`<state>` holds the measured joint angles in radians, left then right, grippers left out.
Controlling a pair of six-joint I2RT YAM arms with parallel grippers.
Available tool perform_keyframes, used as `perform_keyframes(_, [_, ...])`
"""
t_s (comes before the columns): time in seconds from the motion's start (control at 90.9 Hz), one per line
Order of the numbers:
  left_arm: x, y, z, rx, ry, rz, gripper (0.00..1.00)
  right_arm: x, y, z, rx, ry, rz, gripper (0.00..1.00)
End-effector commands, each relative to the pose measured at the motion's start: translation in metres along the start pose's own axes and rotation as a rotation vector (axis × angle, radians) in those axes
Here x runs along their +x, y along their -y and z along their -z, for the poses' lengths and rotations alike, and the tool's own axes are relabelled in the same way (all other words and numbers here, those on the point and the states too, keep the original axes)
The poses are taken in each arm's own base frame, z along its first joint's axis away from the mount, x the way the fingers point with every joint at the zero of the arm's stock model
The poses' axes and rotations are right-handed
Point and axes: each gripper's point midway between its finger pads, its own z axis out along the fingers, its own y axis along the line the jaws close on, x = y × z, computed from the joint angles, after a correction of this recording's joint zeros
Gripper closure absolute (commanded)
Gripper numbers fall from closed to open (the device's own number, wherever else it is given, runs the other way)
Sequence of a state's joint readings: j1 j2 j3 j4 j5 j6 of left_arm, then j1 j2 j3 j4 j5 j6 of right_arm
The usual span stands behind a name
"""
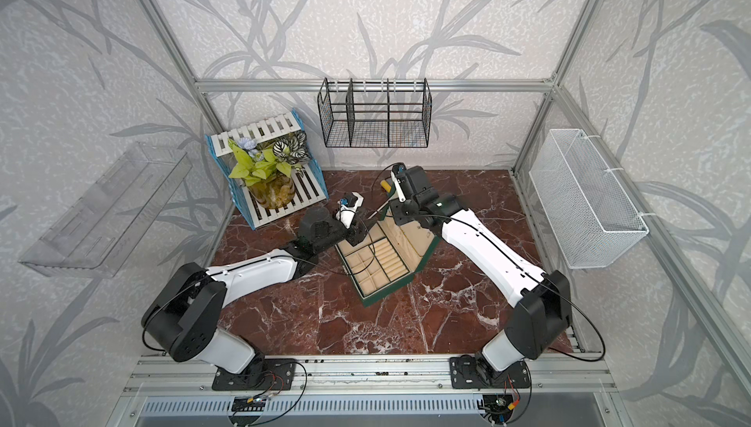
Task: Put jewelry chain into jewelry box
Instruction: Hang the necklace on the jewelry box clasp, then close the fastener on the jewelry box.
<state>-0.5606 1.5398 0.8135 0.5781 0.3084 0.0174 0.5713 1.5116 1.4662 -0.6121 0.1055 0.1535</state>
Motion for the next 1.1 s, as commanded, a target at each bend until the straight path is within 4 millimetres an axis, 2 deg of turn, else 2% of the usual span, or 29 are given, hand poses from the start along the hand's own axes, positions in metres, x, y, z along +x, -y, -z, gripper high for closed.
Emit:
perform_keyframes(0.0, [-0.009,0.003,0.007,0.02,0.033,0.01,0.43,0.006,0.015,0.007,-0.008,-0.02,-0.039,0.35])
perform_keyframes(0.066, [-0.008,0.005,0.007,0.03,0.033,0.013,0.43,0.011,0.024,0.0,0.007,-0.057,-0.027,0.19])
perform_keyframes(0.231, [-0.009,0.005,0.01,0.028,0.036,0.022,0.42,0.02,0.035,-0.027,0.022,-0.158,0.048,0.01])
perform_keyframes(0.451, [-0.007,0.003,0.016,0.009,0.032,0.027,0.42,0.026,0.035,-0.061,0.023,-0.244,0.124,0.01])
perform_keyframes(0.572, [-0.007,0.003,0.018,0.004,0.032,0.029,0.42,0.029,0.038,-0.072,0.037,-0.274,0.153,0.0])
perform_keyframes(0.682, [-0.007,0.003,0.019,0.0,0.031,0.027,0.42,0.033,0.04,-0.078,0.049,-0.299,0.169,0.07])
perform_keyframes(1.089, [-0.007,0.002,0.021,-0.007,0.031,0.028,0.42,0.033,0.048,-0.087,0.095,-0.321,0.174,0.48])
